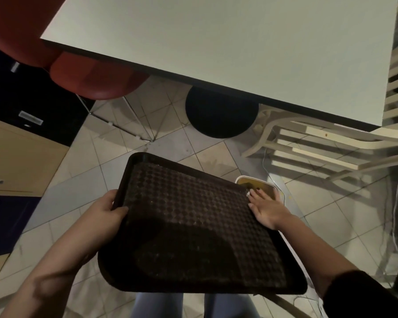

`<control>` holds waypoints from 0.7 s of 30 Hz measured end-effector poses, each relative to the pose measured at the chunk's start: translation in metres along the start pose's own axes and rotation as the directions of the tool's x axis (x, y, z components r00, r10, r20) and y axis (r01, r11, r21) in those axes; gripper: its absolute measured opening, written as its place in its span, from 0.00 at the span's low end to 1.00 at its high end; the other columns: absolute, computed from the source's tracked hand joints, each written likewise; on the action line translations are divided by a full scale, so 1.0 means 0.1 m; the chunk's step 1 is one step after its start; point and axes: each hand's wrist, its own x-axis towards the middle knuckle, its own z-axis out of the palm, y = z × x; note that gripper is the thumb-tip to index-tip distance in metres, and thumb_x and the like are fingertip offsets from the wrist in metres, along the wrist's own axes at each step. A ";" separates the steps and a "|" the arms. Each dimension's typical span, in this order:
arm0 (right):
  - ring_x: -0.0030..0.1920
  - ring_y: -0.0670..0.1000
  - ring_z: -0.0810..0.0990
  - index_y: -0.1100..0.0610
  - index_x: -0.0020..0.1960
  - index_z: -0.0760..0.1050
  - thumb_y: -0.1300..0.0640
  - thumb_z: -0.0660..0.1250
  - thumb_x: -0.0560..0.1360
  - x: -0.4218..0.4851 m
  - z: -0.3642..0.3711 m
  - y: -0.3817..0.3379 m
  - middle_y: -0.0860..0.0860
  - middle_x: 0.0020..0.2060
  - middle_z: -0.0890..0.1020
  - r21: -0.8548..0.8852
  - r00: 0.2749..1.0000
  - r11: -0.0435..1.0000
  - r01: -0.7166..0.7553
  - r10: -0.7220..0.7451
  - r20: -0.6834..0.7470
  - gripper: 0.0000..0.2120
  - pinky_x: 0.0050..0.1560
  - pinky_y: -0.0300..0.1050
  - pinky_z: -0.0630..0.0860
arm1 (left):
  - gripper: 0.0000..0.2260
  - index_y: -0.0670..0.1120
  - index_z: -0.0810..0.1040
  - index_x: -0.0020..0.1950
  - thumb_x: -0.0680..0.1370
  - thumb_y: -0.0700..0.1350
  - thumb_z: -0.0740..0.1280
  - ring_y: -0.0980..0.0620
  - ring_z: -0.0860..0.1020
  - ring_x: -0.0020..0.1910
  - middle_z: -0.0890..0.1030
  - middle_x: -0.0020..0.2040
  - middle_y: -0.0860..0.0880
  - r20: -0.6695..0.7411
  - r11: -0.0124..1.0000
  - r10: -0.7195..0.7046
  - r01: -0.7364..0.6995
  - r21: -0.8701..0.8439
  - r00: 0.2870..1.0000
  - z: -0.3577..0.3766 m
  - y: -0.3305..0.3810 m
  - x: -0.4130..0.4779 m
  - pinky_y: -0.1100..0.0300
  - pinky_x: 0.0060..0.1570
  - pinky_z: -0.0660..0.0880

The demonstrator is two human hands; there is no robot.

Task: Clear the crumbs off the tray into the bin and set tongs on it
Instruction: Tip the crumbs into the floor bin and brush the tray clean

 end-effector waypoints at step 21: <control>0.76 0.49 0.45 0.52 0.77 0.46 0.38 0.25 0.68 -0.15 0.24 0.10 0.46 0.76 0.51 -0.099 0.990 0.986 0.136 -0.139 -0.027 0.40 0.71 0.59 0.32 | 0.19 0.51 0.67 0.71 0.81 0.41 0.60 0.46 0.79 0.51 0.76 0.51 0.49 -0.013 0.999 0.047 -0.047 -0.018 0.999 -0.03 -0.08 -0.06 0.51 0.47 0.77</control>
